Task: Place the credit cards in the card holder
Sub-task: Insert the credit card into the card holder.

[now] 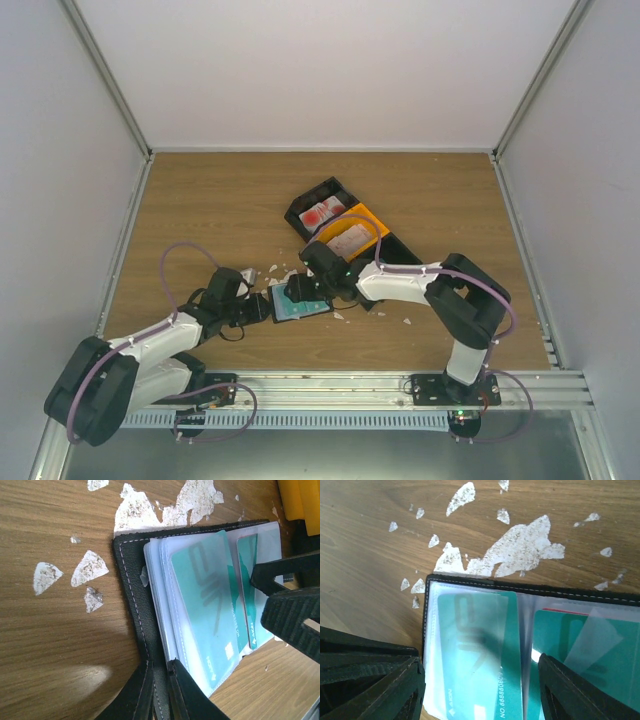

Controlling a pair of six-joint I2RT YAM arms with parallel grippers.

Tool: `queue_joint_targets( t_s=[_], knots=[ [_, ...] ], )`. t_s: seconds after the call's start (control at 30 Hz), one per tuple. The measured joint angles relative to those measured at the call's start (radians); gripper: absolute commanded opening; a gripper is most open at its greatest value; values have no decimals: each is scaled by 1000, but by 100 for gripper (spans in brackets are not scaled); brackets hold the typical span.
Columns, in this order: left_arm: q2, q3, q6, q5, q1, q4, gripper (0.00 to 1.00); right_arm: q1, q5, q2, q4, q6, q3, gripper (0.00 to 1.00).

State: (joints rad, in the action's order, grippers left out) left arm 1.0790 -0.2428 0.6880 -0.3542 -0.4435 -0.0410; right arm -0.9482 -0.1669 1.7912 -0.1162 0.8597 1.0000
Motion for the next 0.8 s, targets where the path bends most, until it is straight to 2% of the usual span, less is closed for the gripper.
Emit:
queue_joint_targets(
  t_s=[0.43, 0.8],
  knots=[
    [31, 0, 0, -14, 0, 10, 12, -34, 5, 32, -63, -37, 37, 53],
    [42, 0, 0, -21, 0, 23, 12, -37, -49, 41, -46, -57, 34, 54]
  ],
)
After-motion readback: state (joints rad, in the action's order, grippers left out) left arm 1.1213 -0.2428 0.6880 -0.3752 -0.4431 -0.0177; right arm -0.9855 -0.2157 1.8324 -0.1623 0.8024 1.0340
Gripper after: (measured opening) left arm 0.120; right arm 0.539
